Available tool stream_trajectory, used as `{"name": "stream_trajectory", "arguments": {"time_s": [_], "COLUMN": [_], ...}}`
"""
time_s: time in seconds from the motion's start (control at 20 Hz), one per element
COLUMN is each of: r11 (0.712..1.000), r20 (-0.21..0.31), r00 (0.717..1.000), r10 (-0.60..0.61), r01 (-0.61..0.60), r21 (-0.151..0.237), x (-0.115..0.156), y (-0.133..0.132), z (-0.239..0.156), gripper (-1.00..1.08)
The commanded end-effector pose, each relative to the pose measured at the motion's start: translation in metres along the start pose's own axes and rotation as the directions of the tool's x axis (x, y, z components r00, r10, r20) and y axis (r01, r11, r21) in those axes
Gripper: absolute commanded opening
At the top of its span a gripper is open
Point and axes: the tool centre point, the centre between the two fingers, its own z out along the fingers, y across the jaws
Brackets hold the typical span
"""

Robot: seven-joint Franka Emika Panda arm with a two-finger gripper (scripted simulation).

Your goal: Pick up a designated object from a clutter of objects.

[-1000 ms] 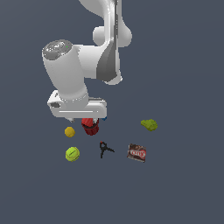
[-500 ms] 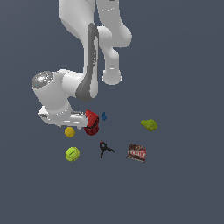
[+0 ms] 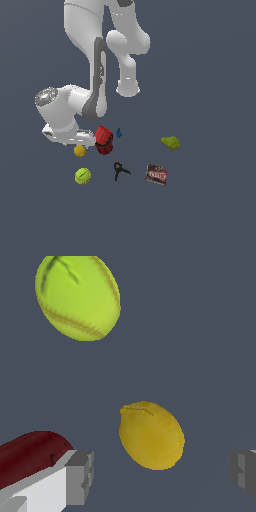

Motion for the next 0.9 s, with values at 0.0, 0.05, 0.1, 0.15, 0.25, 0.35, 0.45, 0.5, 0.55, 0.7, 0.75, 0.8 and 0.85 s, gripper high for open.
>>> {"name": "stream_trajectory", "arguments": {"time_s": [0.0,0.05,0.1,0.15,0.25,0.35,0.45,0.5,0.55,0.7,0.75,0.8,0.85], "r11": [1.000,1.000,1.000,1.000,1.000,1.000,1.000,1.000,1.000,1.000,1.000,1.000,1.000], "r20": [-0.001,-0.001,-0.001,-0.001,-0.001,-0.001,-0.001,-0.001,-0.001,-0.001,-0.001,-0.001,-0.001], "r00": [1.000,1.000,1.000,1.000,1.000,1.000,1.000,1.000,1.000,1.000,1.000,1.000,1.000], "r10": [-0.001,-0.001,-0.001,-0.001,-0.001,-0.001,0.000,0.000,0.000,0.000,0.000,0.000,0.000], "r01": [0.001,0.001,0.001,0.001,0.001,0.001,0.000,0.000,0.000,0.000,0.000,0.000,0.000], "r21": [0.000,0.000,0.000,0.000,0.000,0.000,-0.001,-0.001,-0.001,-0.001,-0.001,-0.001,-0.001], "x": [0.000,0.000,0.000,0.000,0.000,-0.001,-0.001,-0.001,-0.001,0.000,0.000,0.000,0.000], "y": [0.000,0.000,0.000,0.000,0.000,0.000,0.000,0.001,0.001,0.001,0.001,0.001,0.001], "z": [0.001,0.003,0.005,0.008,0.016,0.027,0.037,0.041,0.044,0.050,0.051,0.051,0.051], "gripper": [1.00,1.00,1.00,1.00,1.00,1.00,1.00,1.00,1.00,1.00,1.00,1.00,-1.00]}}
